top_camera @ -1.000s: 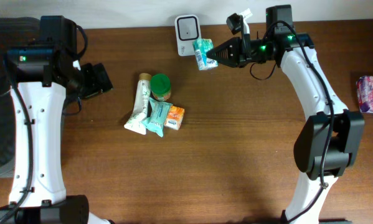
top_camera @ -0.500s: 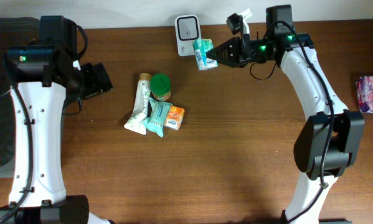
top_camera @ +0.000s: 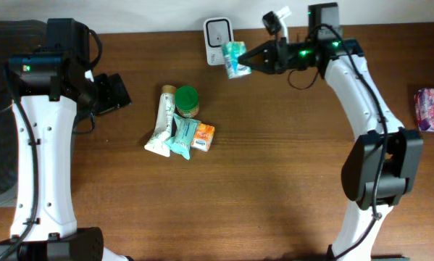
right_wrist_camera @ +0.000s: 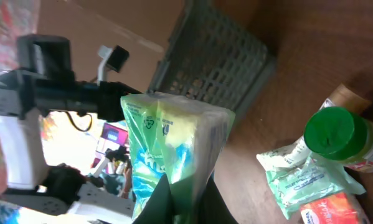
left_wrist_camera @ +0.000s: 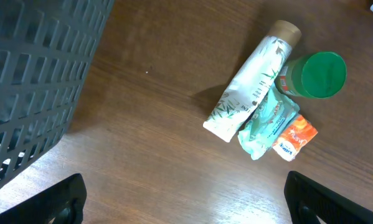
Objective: Scan the item barcode
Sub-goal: 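Hold the teal pack at the scanner window with the right gripper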
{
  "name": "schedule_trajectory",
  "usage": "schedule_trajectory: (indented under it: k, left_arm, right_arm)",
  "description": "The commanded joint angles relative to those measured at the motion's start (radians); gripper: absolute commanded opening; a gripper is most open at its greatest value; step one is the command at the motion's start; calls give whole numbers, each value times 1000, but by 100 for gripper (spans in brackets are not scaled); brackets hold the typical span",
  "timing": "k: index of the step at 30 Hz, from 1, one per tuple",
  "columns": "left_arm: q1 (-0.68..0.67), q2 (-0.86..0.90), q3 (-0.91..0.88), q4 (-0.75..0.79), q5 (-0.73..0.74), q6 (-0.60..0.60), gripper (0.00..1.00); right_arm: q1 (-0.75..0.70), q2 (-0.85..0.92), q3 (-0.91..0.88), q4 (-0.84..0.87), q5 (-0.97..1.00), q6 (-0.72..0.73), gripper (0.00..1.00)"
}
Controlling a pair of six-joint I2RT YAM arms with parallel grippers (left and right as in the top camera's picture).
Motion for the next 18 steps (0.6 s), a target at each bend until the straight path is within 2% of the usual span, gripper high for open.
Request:
schedule_trajectory:
  k: [1,12,14,17,18]
  left_arm:
    - [2,-18,0,-1,-8,-8,99]
    - [2,-18,0,-1,-8,-8,99]
    - [2,-18,0,-1,-8,-8,99]
    - [2,-18,0,-1,-8,-8,99]
    - [2,-18,0,-1,-8,-8,99]
  right_arm:
    - [-27,0,-2,3,-76,17,4]
    - [-27,0,-2,3,-38,17,4]
    - [-10,0,-2,2,90,69,4]
    - [64,0,-2,-21,511,96,4]
    - [97,0,-2,-35,724,93,4]
